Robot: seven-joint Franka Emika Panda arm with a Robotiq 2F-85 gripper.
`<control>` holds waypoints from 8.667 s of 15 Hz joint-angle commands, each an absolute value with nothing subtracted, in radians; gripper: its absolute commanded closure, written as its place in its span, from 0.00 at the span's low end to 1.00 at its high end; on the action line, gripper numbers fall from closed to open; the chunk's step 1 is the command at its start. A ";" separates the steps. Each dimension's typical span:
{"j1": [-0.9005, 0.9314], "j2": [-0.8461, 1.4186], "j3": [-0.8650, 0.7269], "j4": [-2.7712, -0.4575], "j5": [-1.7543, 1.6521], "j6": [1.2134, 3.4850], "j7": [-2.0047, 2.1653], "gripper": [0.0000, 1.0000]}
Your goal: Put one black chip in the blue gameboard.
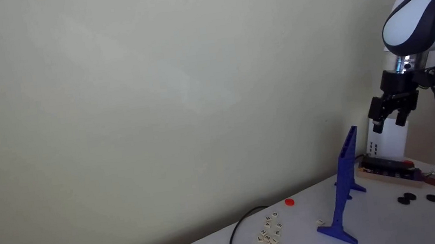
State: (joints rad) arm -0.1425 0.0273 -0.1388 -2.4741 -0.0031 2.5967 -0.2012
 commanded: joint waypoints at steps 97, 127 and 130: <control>-0.403 0.512 -0.015 -2.257 -0.115 2.812 -0.517 0.91; -1.503 0.287 1.211 -2.467 0.780 2.963 -1.439 0.91; -1.538 0.301 1.247 -2.468 0.771 2.956 -1.441 0.91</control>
State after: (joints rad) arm -1.4900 0.2840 1.1990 -2.4591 0.7448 2.9689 -1.3974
